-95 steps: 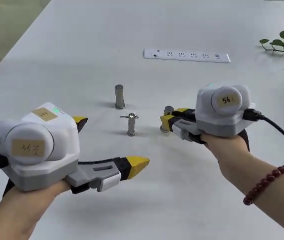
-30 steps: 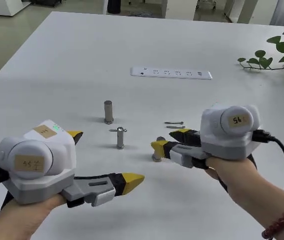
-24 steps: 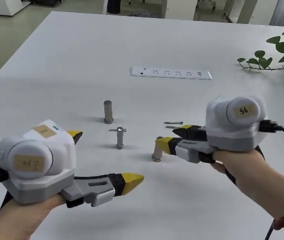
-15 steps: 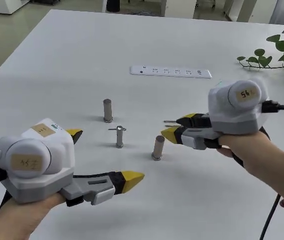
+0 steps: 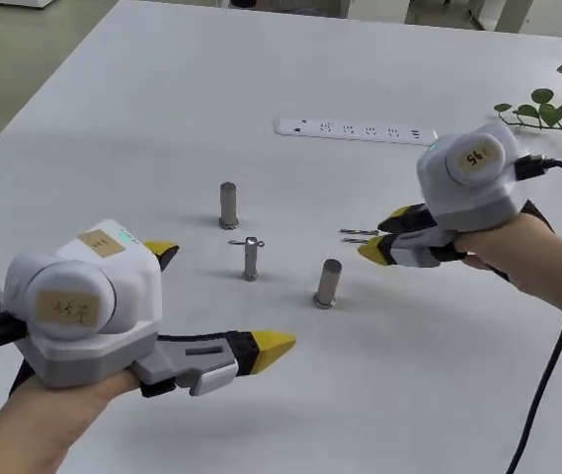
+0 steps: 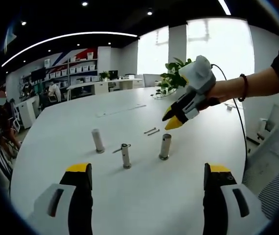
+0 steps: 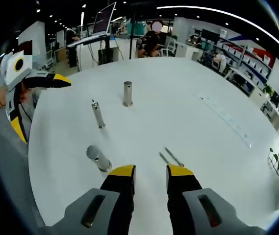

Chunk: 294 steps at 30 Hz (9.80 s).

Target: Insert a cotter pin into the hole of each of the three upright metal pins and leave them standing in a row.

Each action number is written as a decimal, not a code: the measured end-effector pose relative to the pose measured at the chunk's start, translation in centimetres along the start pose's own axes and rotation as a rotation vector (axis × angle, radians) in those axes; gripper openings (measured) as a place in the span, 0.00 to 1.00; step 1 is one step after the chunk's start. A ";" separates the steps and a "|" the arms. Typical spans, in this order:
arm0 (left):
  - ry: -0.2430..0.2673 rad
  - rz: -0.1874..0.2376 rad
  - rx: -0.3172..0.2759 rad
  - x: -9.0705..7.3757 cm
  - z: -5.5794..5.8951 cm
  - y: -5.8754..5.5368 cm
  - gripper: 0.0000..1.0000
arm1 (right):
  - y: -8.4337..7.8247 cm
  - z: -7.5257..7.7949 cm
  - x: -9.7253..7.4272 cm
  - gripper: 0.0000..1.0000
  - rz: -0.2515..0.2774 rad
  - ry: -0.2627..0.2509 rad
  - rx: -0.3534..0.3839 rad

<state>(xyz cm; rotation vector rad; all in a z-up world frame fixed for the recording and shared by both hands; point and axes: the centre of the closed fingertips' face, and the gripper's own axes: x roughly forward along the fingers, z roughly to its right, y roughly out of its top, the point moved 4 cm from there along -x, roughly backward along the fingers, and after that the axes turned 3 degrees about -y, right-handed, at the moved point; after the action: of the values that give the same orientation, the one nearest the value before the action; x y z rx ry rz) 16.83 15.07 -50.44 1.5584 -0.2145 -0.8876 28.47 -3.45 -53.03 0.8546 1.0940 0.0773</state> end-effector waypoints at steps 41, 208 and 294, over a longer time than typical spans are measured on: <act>-0.006 -0.014 -0.017 0.2 -0.5 -0.6 0.88 | -1.5 3.7 5.0 0.08 -0.237 0.183 -0.162; -0.257 -0.098 -0.182 2.1 4.3 1.1 0.00 | 3.0 -12.6 -4.1 0.03 0.210 0.361 -0.446; -0.373 -0.046 0.140 0.5 5.7 -0.6 0.12 | 0.8 -13.9 -5.3 0.00 0.105 0.613 -0.429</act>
<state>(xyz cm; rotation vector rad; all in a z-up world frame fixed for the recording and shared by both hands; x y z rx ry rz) 13.34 10.56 -50.82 1.5201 -0.5181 -1.2186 14.95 2.62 -51.10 0.5012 1.5275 0.6740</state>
